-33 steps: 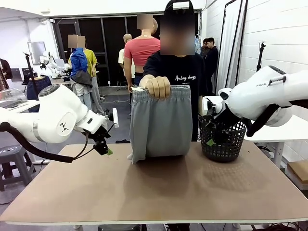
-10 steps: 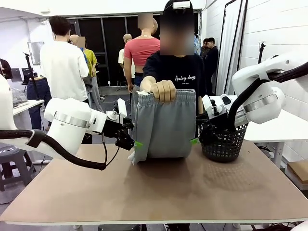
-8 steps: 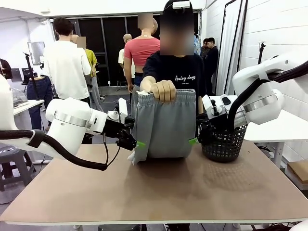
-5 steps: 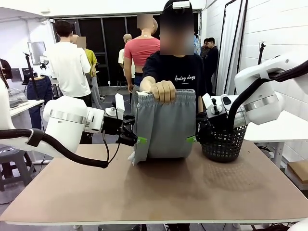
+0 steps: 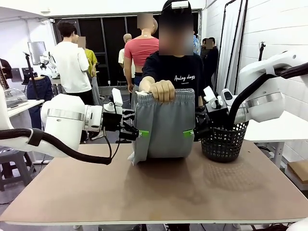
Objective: Fold the training pants.
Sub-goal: Grab both ends of the Training pants handed by a person.
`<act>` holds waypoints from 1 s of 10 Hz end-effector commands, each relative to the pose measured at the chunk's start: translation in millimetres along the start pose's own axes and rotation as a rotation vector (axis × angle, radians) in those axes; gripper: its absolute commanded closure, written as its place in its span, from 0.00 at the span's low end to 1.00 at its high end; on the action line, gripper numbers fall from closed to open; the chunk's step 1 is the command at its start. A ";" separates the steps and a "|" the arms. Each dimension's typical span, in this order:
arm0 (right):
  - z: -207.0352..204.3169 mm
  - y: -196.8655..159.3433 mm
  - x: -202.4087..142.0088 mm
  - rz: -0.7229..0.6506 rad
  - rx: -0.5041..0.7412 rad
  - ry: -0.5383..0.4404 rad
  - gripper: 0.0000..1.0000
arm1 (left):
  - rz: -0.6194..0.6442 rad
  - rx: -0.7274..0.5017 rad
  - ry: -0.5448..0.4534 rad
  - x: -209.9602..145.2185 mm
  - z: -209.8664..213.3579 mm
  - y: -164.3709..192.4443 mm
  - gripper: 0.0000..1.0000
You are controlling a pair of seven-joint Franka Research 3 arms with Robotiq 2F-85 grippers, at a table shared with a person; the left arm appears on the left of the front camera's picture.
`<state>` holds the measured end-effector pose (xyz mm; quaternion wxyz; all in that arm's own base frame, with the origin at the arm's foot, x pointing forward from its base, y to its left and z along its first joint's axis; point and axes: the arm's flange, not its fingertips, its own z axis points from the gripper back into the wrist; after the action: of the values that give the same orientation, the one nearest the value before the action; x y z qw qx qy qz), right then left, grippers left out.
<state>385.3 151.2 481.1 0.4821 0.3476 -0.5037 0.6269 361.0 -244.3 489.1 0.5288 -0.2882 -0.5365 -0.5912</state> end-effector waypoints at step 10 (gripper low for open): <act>-14.5 -2.3 16.1 -0.080 0.002 -0.155 0.00 | 0.090 0.062 -0.090 6.3 -15.7 -4.9 0.00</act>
<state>382.7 163.8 489.5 0.4709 0.3911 -0.5260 0.5905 358.6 -253.3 490.5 0.5400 -0.3130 -0.5539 -0.5511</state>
